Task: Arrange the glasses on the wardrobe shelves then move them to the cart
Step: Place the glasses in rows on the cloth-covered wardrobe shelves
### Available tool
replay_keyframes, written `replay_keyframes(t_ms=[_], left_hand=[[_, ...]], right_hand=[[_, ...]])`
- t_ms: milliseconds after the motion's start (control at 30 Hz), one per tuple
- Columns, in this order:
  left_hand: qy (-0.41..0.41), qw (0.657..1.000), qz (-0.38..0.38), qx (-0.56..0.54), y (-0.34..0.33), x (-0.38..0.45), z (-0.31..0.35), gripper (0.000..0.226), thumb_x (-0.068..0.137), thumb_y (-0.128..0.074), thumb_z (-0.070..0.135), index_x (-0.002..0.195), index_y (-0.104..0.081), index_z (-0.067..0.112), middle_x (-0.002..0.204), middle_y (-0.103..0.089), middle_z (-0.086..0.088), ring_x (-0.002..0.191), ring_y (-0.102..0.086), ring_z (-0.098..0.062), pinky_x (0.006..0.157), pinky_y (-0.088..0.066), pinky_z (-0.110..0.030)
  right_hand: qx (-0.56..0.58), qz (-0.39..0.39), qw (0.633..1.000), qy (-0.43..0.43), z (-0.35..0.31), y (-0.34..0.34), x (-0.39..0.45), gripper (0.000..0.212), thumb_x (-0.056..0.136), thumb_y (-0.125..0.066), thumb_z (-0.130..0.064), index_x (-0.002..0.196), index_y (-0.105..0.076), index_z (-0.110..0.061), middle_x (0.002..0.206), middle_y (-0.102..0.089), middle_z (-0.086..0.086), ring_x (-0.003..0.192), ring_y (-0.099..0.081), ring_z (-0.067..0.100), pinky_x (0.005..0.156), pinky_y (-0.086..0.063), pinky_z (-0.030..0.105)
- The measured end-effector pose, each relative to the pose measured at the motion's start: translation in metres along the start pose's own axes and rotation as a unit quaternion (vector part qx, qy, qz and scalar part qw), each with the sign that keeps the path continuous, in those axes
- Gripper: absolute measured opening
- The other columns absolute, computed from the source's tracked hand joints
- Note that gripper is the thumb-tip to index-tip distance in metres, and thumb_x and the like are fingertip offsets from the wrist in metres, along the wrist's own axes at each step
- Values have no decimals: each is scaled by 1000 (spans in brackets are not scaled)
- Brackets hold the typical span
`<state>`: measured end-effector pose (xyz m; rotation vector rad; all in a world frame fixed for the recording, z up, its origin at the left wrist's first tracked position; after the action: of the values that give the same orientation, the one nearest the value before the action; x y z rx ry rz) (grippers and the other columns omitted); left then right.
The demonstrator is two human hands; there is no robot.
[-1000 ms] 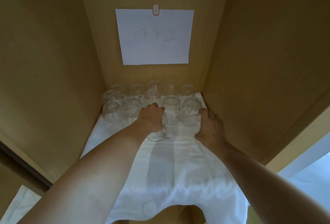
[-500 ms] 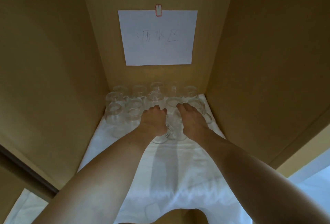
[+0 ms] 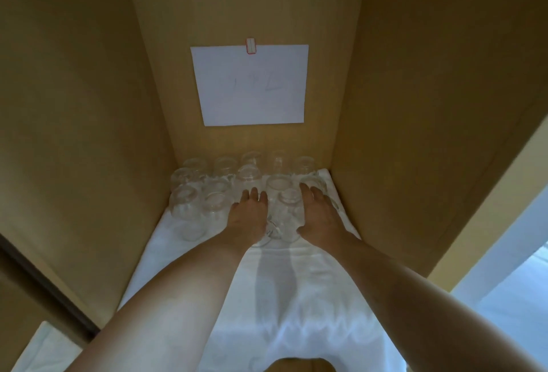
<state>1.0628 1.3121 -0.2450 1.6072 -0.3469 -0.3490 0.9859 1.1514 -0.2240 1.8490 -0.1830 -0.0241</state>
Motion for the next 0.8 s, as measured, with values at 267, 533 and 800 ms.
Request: replay_keyframes(t_ms=[267, 533, 800], left_hand=[[4, 994, 65, -93, 32, -19, -2, 68, 96, -61, 44, 153, -36, 17, 153, -42, -12, 141, -37, -34, 107, -45, -47], [42, 986, 110, -118, 51, -61, -6, 70, 94, -62, 49, 154, -39, 19, 157, -40, -10, 145, -35, -33, 110, -42, -47], [157, 977, 96, -108, 43, -132, -38, 69, 95, -60, 50, 154, -37, 22, 157, -38, -8, 143, -36, -32, 110, -41, -44]], right_hand=[[-11, 0, 999, 33, 5, 13, -17, 104, 83, -80, -31, 160, -11, -19, 159, -24, 14, 141, -32, 34, 114, -35, 39], [-35, 22, 992, 120, -18, 11, -23, 94, 86, -74, -41, 159, -17, -23, 158, -27, 11, 140, -32, 33, 113, -33, 40], [-16, -7, 977, 213, -68, -22, -36, 95, 87, -70, -50, 160, -15, -23, 164, -18, 13, 149, -18, 37, 120, -21, 43]])
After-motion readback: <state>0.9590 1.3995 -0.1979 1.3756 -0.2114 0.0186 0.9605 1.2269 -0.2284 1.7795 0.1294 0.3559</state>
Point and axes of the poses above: each hand's wrist, its own x-axis towards the middle knuckle, its own y-axis out of the back of the hand, z = x × y, the point moved 1 cm from there along x, towards the middle knuckle
